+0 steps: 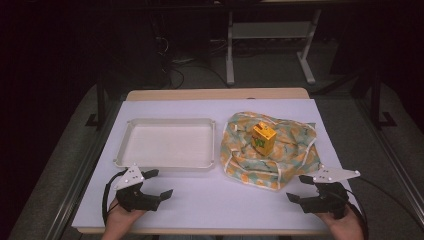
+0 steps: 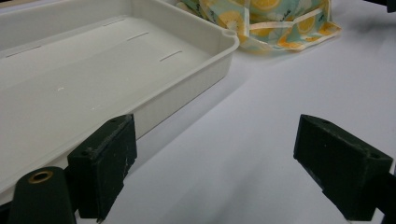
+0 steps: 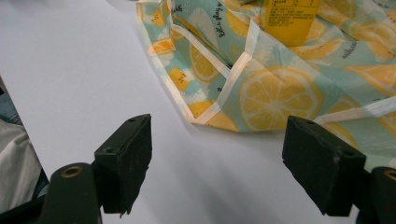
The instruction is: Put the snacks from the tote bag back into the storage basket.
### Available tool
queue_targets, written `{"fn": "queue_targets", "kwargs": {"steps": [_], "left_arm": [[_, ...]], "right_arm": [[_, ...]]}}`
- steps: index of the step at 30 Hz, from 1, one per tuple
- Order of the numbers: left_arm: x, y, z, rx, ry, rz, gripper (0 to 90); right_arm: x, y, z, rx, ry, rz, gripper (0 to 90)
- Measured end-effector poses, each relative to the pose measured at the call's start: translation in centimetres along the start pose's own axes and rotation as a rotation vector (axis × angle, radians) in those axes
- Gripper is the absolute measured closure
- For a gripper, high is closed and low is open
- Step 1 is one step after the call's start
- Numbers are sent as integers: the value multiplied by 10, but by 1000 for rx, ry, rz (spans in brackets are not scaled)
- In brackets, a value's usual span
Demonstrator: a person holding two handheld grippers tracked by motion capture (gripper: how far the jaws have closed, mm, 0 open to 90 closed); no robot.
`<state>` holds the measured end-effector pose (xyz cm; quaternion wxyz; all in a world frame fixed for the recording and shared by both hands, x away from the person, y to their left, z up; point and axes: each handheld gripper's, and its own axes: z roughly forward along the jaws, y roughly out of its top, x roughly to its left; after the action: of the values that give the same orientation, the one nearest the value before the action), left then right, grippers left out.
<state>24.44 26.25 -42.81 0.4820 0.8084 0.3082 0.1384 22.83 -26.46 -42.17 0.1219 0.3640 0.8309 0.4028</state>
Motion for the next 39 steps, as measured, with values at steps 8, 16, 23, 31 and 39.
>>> {"fn": "queue_targets", "kwargs": {"steps": [8,16,23,31,39], "left_arm": [[-1,0,-2,-4,-2,2,132],[0,0,-3,-1,1,13,132],[-1,0,-3,-1,0,8,132],[0,0,-4,-7,7,-1,132],[1,-1,-6,-13,12,-5,132]], "right_arm": [[1,0,1,-5,-3,-1,236],[2,2,3,2,-1,-1,236],[0,13,1,-15,17,5,205],[-8,37,-3,-11,16,0,193],[-14,53,-2,15,18,-6,179]]}}
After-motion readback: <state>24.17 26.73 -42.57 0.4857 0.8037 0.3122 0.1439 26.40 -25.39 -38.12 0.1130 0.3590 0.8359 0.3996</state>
